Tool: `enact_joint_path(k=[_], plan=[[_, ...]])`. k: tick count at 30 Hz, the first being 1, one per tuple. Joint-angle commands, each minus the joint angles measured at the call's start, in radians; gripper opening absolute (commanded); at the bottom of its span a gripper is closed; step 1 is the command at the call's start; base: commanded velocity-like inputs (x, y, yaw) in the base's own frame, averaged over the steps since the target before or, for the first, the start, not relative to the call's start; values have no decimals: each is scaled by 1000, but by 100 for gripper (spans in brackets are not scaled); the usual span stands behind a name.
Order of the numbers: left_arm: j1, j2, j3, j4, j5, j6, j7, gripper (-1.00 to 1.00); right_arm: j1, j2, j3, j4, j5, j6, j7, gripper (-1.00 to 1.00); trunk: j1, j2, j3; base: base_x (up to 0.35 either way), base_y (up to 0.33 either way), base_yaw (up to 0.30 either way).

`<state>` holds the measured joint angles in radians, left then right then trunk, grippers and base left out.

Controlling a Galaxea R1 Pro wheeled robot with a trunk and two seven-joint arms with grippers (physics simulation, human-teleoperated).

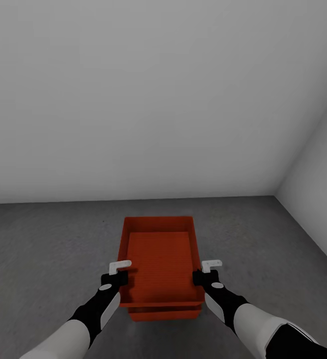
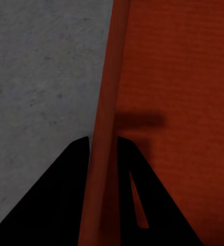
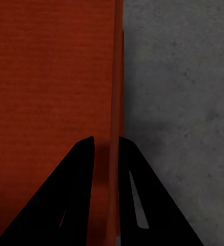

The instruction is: Move the two storage containers from the living room to the garage. In the garage, place one container on the floor and stack the other container on top of it (either order is fine).

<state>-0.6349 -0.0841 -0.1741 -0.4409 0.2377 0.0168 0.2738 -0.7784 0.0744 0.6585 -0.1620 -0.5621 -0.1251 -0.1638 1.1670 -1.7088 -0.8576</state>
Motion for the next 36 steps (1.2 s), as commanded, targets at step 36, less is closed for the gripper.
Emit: enact_joint_path(k=[36], plan=[[0, 1, 10, -4, -11, -15, 14, -100, -1, 1, -53, 4, -33, -7, -2, -100, 0, 0, -1, -32, -11, 0]])
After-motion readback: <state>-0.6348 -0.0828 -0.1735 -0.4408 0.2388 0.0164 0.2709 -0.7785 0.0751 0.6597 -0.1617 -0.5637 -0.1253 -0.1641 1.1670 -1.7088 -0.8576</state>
